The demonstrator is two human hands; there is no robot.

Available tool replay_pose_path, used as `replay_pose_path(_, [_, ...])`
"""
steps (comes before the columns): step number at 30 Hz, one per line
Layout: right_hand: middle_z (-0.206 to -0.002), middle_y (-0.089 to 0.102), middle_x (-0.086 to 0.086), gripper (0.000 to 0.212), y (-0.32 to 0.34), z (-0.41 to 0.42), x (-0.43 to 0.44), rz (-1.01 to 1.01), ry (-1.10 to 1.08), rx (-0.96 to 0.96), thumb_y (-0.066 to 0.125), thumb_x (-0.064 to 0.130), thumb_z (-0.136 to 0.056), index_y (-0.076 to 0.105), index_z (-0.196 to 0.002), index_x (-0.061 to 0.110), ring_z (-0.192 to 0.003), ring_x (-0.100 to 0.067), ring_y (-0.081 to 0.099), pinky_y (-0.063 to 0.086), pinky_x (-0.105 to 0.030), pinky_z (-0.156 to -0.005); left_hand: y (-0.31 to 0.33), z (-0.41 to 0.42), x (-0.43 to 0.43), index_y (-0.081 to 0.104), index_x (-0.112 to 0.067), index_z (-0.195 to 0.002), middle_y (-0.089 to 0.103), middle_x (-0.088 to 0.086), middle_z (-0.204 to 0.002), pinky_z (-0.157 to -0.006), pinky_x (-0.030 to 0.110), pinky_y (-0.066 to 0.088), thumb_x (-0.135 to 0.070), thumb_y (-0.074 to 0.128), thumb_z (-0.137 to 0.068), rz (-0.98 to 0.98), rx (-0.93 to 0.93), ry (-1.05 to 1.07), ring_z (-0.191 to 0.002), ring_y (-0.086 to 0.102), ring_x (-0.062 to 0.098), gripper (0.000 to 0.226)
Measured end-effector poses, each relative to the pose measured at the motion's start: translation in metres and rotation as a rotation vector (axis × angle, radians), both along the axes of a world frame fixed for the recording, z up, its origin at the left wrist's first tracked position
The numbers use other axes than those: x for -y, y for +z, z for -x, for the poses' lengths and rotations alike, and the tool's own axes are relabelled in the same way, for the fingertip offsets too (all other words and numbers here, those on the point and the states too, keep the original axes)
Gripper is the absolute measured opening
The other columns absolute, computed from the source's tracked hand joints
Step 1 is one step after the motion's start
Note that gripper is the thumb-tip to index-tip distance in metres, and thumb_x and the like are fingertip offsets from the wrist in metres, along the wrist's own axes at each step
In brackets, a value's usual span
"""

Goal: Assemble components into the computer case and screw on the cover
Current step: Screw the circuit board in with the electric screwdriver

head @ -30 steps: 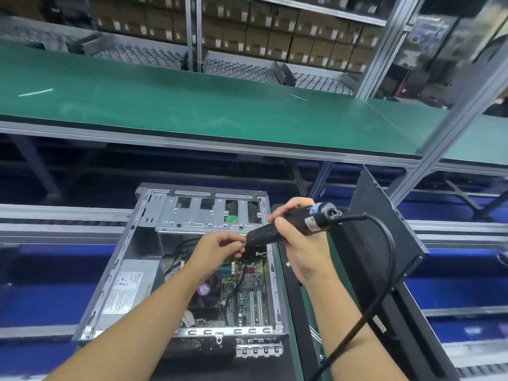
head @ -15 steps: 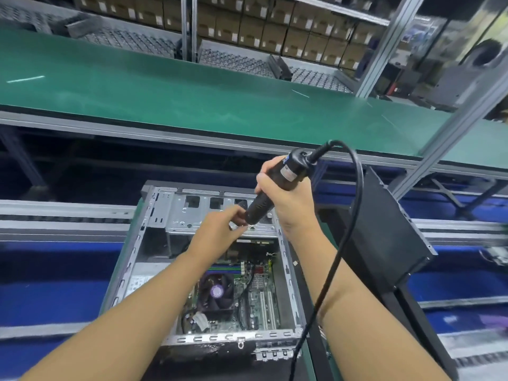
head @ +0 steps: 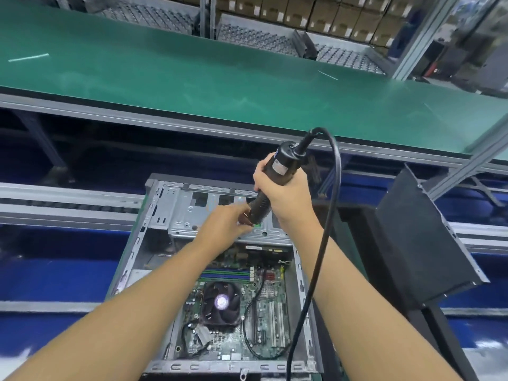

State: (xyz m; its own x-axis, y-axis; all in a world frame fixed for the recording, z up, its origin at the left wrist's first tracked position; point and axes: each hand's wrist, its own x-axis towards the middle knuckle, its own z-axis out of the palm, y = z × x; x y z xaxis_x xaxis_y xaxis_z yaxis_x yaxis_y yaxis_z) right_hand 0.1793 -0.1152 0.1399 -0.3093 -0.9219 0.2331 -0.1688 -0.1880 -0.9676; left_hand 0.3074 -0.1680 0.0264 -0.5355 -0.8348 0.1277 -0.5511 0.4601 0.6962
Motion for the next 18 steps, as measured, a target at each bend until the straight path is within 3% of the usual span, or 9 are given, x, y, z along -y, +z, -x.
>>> replay_pose_path(2, [-0.079,0.057,-0.017,0.011,-0.003,0.006,0.002,-0.01,-0.001,0.041,0.069,0.003,-0.091,0.059,-0.092,-0.001,-0.075,-0.026,0.056,0.055,-0.054,-0.082,-0.002,0.004,-0.001,0.07,-0.021,-0.105,0.07,-0.01,-0.09,-0.072,0.027,0.047,-0.022,0.08,-0.08,0.005,0.036,0.01,-0.086,0.065,0.013,0.027])
replay_pose_path(5, [-0.075,0.057,-0.012,0.01,-0.005,0.015,0.004,-0.003,0.017,0.062,0.069,0.006,-0.089,0.059,-0.088,0.004,-0.071,-0.023,0.054,0.054,-0.05,-0.076,0.001,-0.003,-0.007,0.067,-0.027,-0.107,0.07,-0.015,-0.099,-0.079,0.019,0.049,-0.026,0.078,-0.082,-0.059,-0.078,0.051,-0.093,0.064,0.002,0.028])
replay_pose_path(8, [-0.072,0.059,-0.007,0.019,-0.004,0.022,0.007,0.038,0.057,0.078,0.067,0.008,-0.086,0.062,-0.077,0.024,-0.068,-0.021,0.054,0.053,-0.043,-0.073,0.005,-0.016,-0.026,0.062,-0.033,-0.092,0.067,-0.019,-0.081,-0.064,0.009,0.043,-0.029,0.068,-0.09,-0.067,-0.282,0.252,-0.077,0.061,-0.002,0.007])
replay_pose_path(10, [-0.071,0.06,-0.005,0.021,-0.006,0.024,0.008,0.042,0.061,0.08,0.067,0.007,-0.085,0.062,-0.076,0.026,-0.067,-0.018,0.056,0.053,-0.037,-0.074,0.001,-0.021,-0.044,0.058,-0.026,-0.072,0.058,-0.012,-0.059,-0.053,0.014,0.04,-0.038,0.057,-0.091,-0.133,-0.336,0.362,-0.054,0.051,0.003,0.023])
replay_pose_path(13, [-0.071,0.06,-0.005,0.011,-0.009,0.025,0.009,0.031,0.062,0.1,0.068,0.007,-0.085,0.06,-0.081,0.013,-0.068,-0.018,0.056,0.054,-0.033,-0.074,-0.009,-0.016,-0.064,0.049,-0.009,-0.054,0.045,-0.005,-0.044,-0.051,0.025,0.037,-0.049,0.047,-0.089,-0.361,-0.147,0.383,-0.041,0.039,0.011,0.053])
replay_pose_path(15, [-0.072,0.06,-0.006,0.011,-0.011,0.025,0.009,0.022,0.063,0.117,0.068,0.006,-0.085,0.059,-0.082,0.012,-0.069,-0.018,0.056,0.054,-0.036,-0.076,-0.014,-0.012,-0.067,0.058,-0.007,-0.059,0.057,0.001,-0.048,-0.05,0.023,0.042,-0.049,0.051,-0.092,-0.652,-0.168,0.427,-0.042,0.048,0.014,0.053])
replay_pose_path(17, [-0.073,0.061,-0.007,0.011,-0.012,0.025,0.009,0.015,0.068,0.119,0.068,0.006,-0.084,0.059,-0.082,0.013,-0.07,-0.019,0.056,0.053,-0.04,-0.078,-0.018,-0.006,-0.066,0.064,-0.007,-0.079,0.07,0.005,-0.065,-0.044,0.025,0.044,-0.051,0.058,-0.091,-0.903,-0.344,0.518,-0.052,0.059,0.015,0.046])
replay_pose_path(18, [-0.074,0.061,-0.008,0.011,-0.013,0.025,0.009,0.012,0.069,0.117,0.068,0.007,-0.084,0.059,-0.082,0.013,-0.071,-0.019,0.056,0.053,-0.04,-0.079,-0.021,-0.002,-0.063,0.064,-0.006,-0.094,0.074,0.005,-0.079,-0.049,0.028,0.051,-0.055,0.062,-0.088,-0.98,-0.396,0.535,-0.064,0.065,0.015,0.049])
